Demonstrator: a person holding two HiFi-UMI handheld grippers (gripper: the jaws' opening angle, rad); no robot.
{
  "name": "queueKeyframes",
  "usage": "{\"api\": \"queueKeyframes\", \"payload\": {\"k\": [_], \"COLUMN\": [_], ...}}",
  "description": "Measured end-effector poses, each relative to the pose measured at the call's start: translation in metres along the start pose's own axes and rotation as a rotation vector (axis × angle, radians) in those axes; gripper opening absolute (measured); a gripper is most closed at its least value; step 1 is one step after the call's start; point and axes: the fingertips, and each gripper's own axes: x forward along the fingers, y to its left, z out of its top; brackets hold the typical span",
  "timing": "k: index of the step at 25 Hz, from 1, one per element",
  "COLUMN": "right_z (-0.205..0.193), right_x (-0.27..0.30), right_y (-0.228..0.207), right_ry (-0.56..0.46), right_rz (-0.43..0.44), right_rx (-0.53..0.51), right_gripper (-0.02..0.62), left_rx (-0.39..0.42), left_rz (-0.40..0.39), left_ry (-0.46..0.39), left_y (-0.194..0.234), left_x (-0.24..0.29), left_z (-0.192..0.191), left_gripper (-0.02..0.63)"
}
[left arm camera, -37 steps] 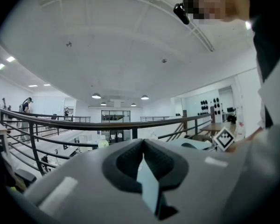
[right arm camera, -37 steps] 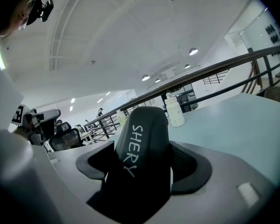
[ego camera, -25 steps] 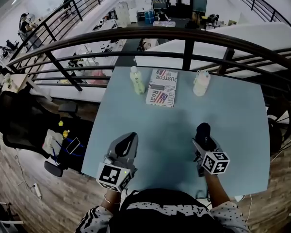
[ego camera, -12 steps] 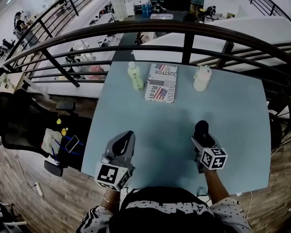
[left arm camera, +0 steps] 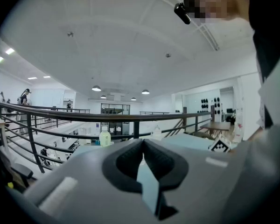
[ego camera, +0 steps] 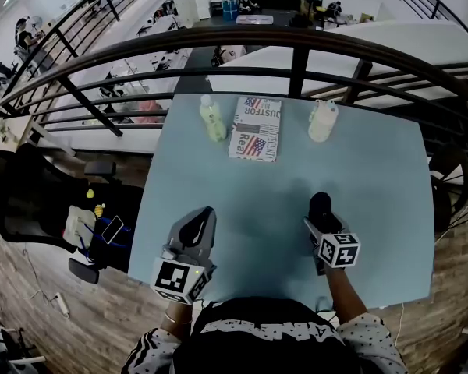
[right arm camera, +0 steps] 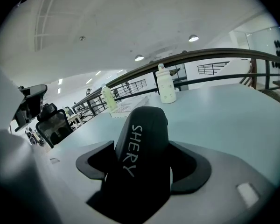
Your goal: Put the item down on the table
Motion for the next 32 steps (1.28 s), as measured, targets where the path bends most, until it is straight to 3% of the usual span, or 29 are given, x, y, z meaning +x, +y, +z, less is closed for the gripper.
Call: {"api": "queueKeyframes", "payload": {"k": [32], "right_z": [-0.025], "right_x": [0.024], "right_y": [-0.011], "right_ry": [0.114], "right_rz": [-0.043], "right_rx": [-0.023], "right_gripper": [0.360], "left_rx": [-0.001], "left_rz": [0.031], "left_ry": [0.015], "left_y": [0.008], "left_x": [0.001], "left_z": [-0.006], "left_gripper": [0.000]}}
